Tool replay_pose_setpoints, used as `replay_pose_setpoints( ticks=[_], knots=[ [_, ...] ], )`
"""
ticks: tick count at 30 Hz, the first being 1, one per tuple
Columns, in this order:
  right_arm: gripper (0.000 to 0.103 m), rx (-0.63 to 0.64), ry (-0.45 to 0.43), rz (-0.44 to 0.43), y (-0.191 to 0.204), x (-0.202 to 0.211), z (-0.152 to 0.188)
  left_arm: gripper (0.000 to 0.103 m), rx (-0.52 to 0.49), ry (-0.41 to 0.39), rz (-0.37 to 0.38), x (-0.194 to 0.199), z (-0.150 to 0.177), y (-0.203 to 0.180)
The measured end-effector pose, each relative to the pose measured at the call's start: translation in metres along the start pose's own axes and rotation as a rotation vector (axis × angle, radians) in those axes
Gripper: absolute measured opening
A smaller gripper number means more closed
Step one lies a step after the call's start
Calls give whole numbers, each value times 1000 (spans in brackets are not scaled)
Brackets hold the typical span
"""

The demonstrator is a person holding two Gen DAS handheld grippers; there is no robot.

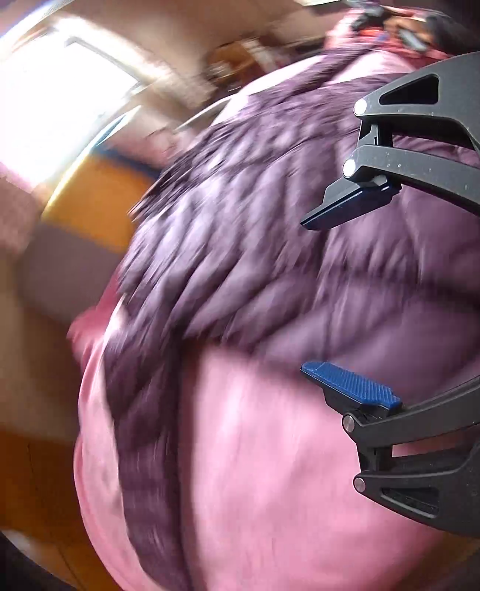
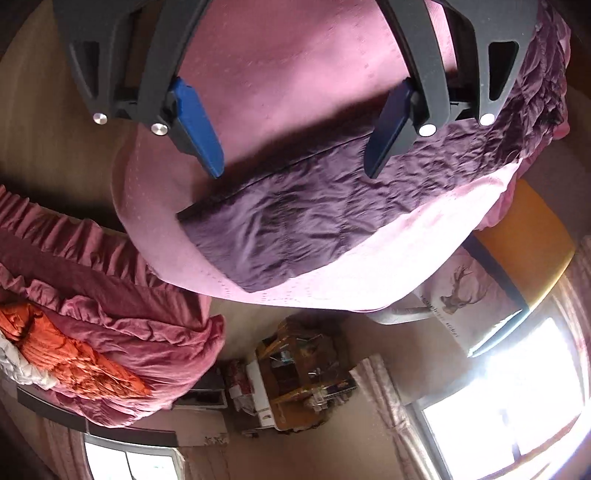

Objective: Fold large clothes

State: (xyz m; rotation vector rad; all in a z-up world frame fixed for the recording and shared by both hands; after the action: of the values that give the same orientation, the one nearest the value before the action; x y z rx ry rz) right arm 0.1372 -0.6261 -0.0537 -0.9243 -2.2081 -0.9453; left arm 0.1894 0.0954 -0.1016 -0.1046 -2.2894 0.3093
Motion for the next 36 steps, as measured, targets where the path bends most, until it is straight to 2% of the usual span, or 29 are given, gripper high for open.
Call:
replay_pose_setpoints(
  ticks=[2, 5, 10, 12, 15, 18, 22, 23, 25, 26, 27, 29, 32, 36],
  knots=[
    [83, 69, 37, -74, 39, 3, 23, 73, 103, -37, -73, 16, -5, 49],
    [84, 206, 131, -204, 109, 4, 77, 73, 294, -55, -194, 32, -5, 131],
    [84, 496, 310, -415, 213, 18, 200, 73, 577, -120, -327, 60, -6, 249],
    [84, 590, 376, -475, 239, 27, 250, 73, 625, -124, -367, 64, -15, 283],
    [84, 712, 418, -506, 261, 36, 304, 73, 668, -129, -399, 62, -33, 325],
    [86, 761, 444, -509, 273, 39, 332, 73, 693, -125, -381, 54, -46, 344],
    [91, 782, 446, -484, 282, 31, 347, 71, 699, -84, -352, 29, -60, 355],
    [92, 788, 448, -480, 283, 28, 351, 64, 687, -77, -343, 26, -61, 352],
    [92, 801, 445, -474, 281, 24, 353, 26, 634, -43, -352, 13, -64, 349],
    [93, 806, 442, -473, 281, 22, 355, 15, 618, -42, -360, 9, -65, 347],
    [94, 812, 439, -473, 280, 21, 356, 9, 606, -44, -367, 10, -64, 346],
    [97, 824, 432, -475, 281, 18, 359, 7, 579, -73, -398, 22, -59, 342],
    [97, 855, 425, -478, 283, 16, 364, 7, 584, -114, -404, 50, -39, 338],
    [97, 917, 423, -505, 290, 15, 375, 6, 564, -101, -432, 77, -5, 332]
  ],
)
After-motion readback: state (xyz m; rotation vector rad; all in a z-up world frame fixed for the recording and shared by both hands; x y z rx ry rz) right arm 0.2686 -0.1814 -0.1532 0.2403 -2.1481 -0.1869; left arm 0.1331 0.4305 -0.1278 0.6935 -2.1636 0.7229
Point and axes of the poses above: each gripper's, at about its wrist camera, not at the fingertips, and x roughly against the way its jaws point, y to its left, z to its underside, the point moved 9 cm from there along -x, roughly the way its jaws point, and after that the axes turned 9 degrees about -x, right-handed, at the moved point
